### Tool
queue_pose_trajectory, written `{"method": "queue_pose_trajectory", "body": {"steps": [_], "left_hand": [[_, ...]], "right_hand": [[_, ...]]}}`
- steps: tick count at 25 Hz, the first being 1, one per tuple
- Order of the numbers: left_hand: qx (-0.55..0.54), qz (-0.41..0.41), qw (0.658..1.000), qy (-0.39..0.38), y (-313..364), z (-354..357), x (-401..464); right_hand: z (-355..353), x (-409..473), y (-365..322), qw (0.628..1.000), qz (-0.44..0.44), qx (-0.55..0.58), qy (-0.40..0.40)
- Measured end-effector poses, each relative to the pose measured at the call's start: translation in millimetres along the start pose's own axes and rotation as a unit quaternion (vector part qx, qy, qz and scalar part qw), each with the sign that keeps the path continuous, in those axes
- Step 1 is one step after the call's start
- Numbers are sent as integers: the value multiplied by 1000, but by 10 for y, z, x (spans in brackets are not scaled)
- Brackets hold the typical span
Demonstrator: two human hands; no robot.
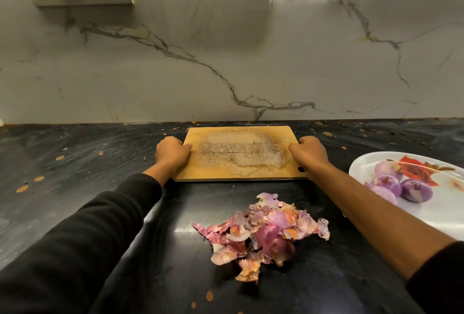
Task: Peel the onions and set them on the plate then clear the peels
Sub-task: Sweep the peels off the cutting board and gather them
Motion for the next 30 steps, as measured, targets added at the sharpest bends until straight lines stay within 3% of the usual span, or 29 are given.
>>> {"method": "queue_pose_trajectory", "body": {"steps": [4, 7, 10, 15, 21, 23, 26, 30], "left_hand": [[-18, 114, 991, 72, 228, -200, -337], [-4, 208, 978, -24, 540, -197, -869], [-21, 246, 960, -135, 643, -186, -1526], [25, 223, 954, -199, 392, -283, -2317], [116, 235, 943, -205, 123, -304, -2795], [135, 226, 941, -212, 96, -230, -2850], [137, 223, 940, -219, 98, -90, -2925], [66, 250, 936, -238, 265, -23, -2992]], "right_hand": [[-150, -332, -62, 995, -97, 11, -4], [-264, -692, -106, 987, -161, -2, -21], [-312, -1013, -43, 977, -194, -67, -51], [-338, -1411, 264, 962, -221, -151, -55], [-265, -1580, 780, 954, -99, -267, -88], [-264, -1589, 760, 958, -95, -257, -89], [-186, -1695, 612, 961, -159, -200, -109], [-190, -1826, 515, 958, -216, -117, -148]]}}
Point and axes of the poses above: each hand's wrist, its own x-axis towards the middle knuckle, its own z-axis out of the palm, y = z × x, the point moved 6 cm from there along x, towards the middle knuckle, and after that the axes turned 6 degrees about -x, right-handed, at the moved point
